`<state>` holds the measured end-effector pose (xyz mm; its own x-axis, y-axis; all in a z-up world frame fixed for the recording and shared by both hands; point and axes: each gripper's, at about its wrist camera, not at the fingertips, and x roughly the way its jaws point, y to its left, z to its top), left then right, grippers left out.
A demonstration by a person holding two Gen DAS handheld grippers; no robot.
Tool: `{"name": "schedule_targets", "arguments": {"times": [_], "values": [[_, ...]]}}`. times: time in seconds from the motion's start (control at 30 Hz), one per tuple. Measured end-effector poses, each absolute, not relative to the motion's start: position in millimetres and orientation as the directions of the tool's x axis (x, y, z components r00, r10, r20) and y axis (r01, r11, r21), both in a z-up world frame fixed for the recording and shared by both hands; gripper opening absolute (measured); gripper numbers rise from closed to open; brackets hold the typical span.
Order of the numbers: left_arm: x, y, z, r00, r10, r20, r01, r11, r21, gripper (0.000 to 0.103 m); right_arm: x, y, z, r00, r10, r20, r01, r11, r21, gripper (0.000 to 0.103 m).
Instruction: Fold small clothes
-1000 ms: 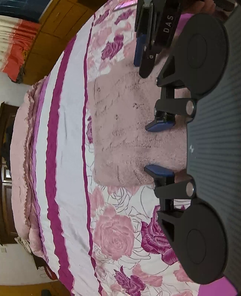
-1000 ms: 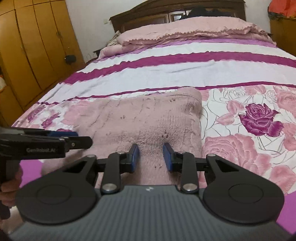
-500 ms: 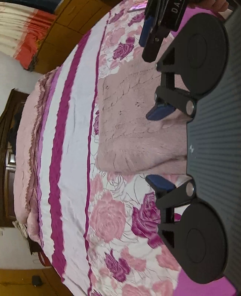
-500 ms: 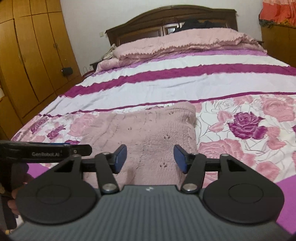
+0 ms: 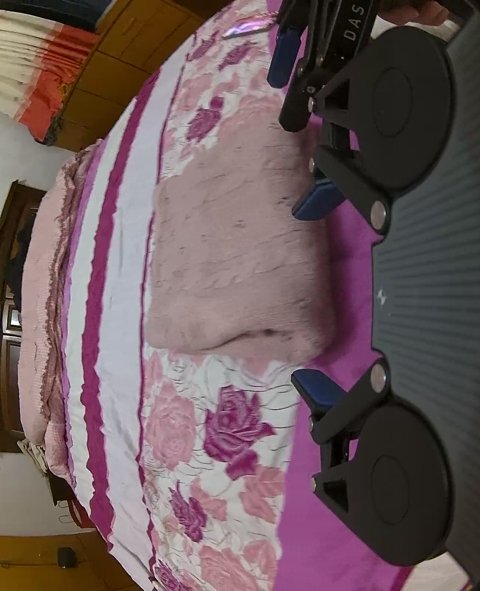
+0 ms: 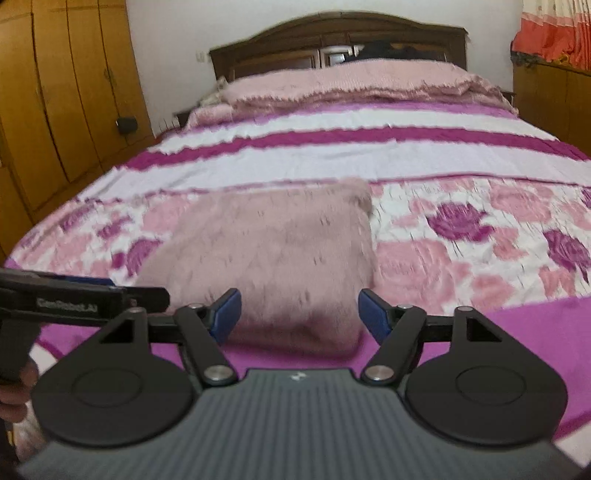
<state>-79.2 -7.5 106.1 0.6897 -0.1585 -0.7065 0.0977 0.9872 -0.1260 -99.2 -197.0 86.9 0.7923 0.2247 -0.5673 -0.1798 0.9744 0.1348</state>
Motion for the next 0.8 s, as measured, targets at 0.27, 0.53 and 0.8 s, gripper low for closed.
{"name": "schedule_targets", "arguments": {"times": [0.27, 0.53, 0.8], "values": [[-84.6, -21.4, 67.0, 0.626, -0.085, -0.775, 0.041, 0.996, -0.076, 0.092, -108.1, -201.7, 57.7, 0.747, 0.154, -0.647, -0.109, 0.988, 0.109, 0.081], [-80.3, -28.8, 49.9, 0.605, -0.036, -0.795, 0.029, 0.999, -0.023, 0.092, -105.8, -203.1, 30.1, 0.705, 0.120, -0.699, -0.066, 0.992, 0.104, 0.081], [-78.8, -30.5, 45.9, 0.603, -0.028, -0.797, 0.037, 0.999, -0.007, 0.093, -104.1, -200.8, 25.9, 0.702, 0.107, -0.704, -0.064, 0.994, 0.087, 0.081]]}}
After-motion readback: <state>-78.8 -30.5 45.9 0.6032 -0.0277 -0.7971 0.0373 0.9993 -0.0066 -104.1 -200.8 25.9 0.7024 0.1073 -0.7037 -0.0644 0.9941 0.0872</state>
